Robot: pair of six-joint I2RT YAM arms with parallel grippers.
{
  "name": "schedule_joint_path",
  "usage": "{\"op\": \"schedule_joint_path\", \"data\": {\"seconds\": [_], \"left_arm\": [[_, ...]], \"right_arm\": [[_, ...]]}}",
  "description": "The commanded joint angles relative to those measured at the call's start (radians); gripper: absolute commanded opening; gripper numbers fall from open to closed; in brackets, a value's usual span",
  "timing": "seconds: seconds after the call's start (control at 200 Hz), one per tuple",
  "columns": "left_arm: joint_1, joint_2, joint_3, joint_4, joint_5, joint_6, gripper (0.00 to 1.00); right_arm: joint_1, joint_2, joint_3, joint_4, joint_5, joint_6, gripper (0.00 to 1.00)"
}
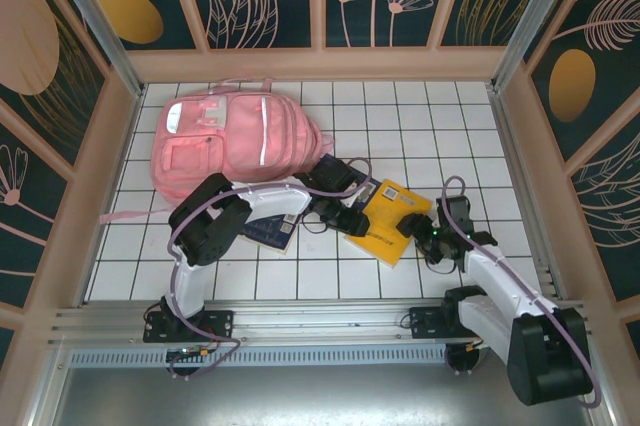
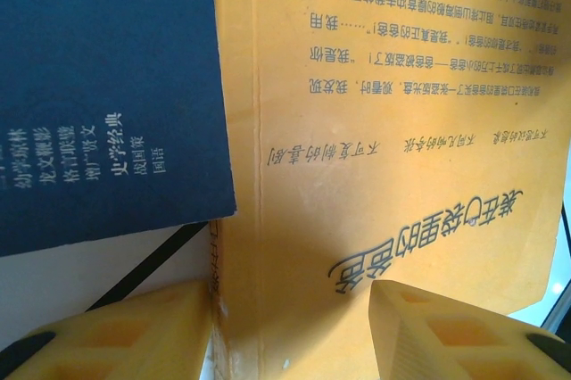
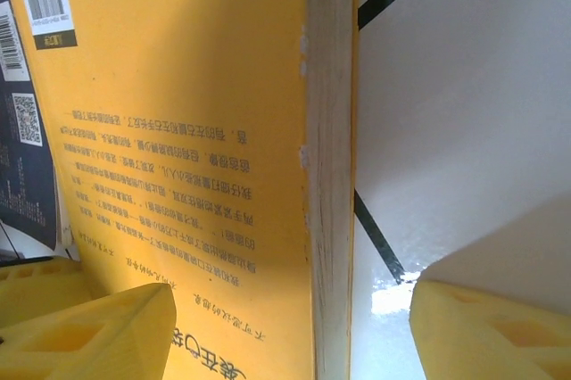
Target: Pack books, pencil case, and school supplies into a backpack
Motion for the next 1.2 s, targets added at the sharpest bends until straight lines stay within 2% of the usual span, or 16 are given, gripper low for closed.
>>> {"op": "schedule_joint_path", "data": {"seconds": [0.0,0.205,0.42,0.741,1.006,1.066,1.196], "left_arm": [[-0.023,0.051,0.010,0.010,0.012,0.020,0.51],[-0.024,0.060,0.020,0.016,0.027,0.018,0.50],[-0.030,0.077,0.029,0.024,0.059,0.020,0.48],[-0.035,0.087,0.021,0.018,0.051,0.032,0.46],[-0.038,0.092,0.020,0.016,0.053,0.039,0.46],[-0.039,0.091,0.019,0.016,0.051,0.040,0.46],[-0.039,0.090,0.020,0.013,0.050,0.040,0.45]], "right_arm": [[0.004,0.064,0.006,0.085,-0.114,-0.017,0.68],[0.003,0.119,0.019,0.155,-0.157,-0.024,0.62],[0.006,0.111,0.043,0.208,-0.214,0.007,0.60],[0.010,0.031,0.082,0.160,-0.228,0.016,0.57],[0.012,0.017,0.077,0.190,-0.244,0.037,0.55],[0.013,0.010,0.076,0.201,-0.246,0.045,0.52],[0.014,0.007,0.066,0.212,-0.242,0.041,0.36]]}}
